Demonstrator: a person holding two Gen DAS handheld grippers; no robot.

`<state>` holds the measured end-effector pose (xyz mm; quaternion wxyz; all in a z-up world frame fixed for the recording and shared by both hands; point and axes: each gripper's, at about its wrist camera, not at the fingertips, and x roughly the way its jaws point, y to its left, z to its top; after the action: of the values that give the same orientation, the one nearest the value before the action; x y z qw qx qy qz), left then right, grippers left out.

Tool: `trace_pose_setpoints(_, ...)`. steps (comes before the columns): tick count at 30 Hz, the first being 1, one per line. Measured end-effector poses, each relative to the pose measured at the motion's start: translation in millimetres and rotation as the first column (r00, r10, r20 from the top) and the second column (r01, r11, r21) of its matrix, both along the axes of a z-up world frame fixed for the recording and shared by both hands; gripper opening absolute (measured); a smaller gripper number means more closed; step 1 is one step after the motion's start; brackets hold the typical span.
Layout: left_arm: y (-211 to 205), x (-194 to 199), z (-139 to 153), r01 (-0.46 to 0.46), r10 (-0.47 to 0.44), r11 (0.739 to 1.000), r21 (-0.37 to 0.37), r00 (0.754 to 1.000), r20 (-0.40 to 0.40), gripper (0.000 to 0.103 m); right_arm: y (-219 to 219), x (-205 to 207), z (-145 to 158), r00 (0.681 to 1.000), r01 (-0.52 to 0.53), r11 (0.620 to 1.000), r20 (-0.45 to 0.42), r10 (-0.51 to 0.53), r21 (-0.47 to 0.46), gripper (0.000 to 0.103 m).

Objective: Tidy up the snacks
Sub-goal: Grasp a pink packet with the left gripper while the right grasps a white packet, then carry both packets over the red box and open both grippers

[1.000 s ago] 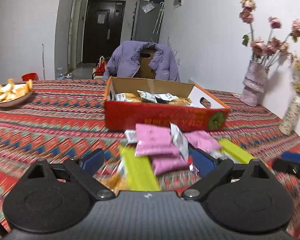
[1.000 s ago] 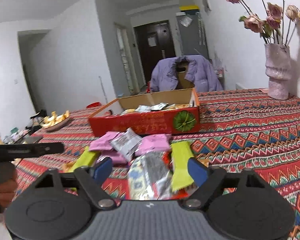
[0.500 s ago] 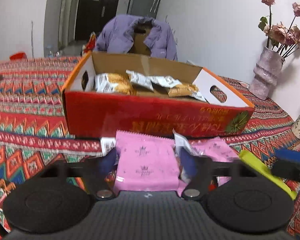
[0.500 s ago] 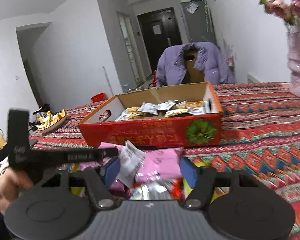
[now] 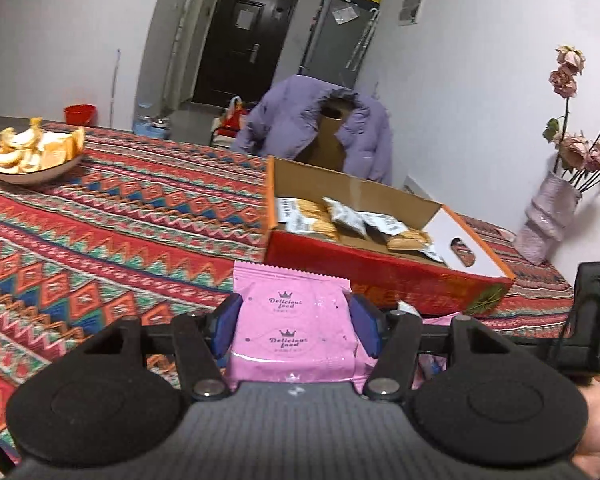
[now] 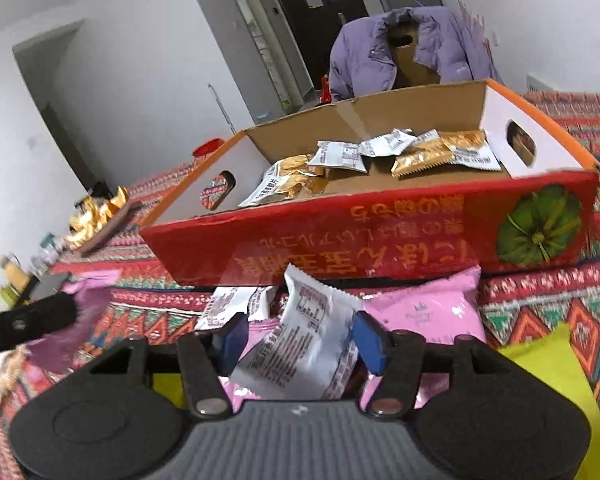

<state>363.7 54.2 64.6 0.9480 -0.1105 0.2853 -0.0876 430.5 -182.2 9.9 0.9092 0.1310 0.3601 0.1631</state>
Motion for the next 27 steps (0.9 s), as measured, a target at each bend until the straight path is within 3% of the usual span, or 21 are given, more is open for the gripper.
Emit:
trace_pose_setpoints(3,5.2,-7.1,1.0,-0.003,0.003,1.000,0.003,1.000,-0.002,0.060,11.6,-2.5,-0.2,0.999,-0.016,0.997,0.030,0.018,-0.076,0.047)
trace_pose_setpoints(4,5.3,-9.6,2.0,-0.004,0.004,1.000,0.008,1.000,-0.001,0.060,13.5,-5.2,1.4,0.999,-0.023,0.995,0.044,0.027,-0.095,0.036)
trace_pose_setpoints(5,5.1,-11.7,3.0,-0.004,0.004,1.000,0.013,1.000,0.002,0.060,16.4,-9.2,3.3,0.998,-0.028,0.993,0.057,0.035,-0.117,0.031)
trace_pose_setpoints(9,6.9,-27.2,13.2,-0.005,0.004,1.000,0.025,0.999,0.034,0.060,22.1,-27.5,12.6,0.993,-0.031,0.980,0.106,0.053,-0.195,0.029)
trace_pose_setpoints(17,1.4,-72.1,34.9,-0.006,0.004,1.000,0.027,0.996,0.085,0.060,12.8,-102.0,60.3,0.964,-0.035,0.978,0.252,0.088,-0.208,0.028)
trace_pose_setpoints(27,-28.5,-121.1,38.7,0.022,-0.026,0.999,0.033,0.993,0.119,0.060,-35.1,-183.1,82.8,0.950,0.030,0.981,0.310,0.032,-0.193,0.028)
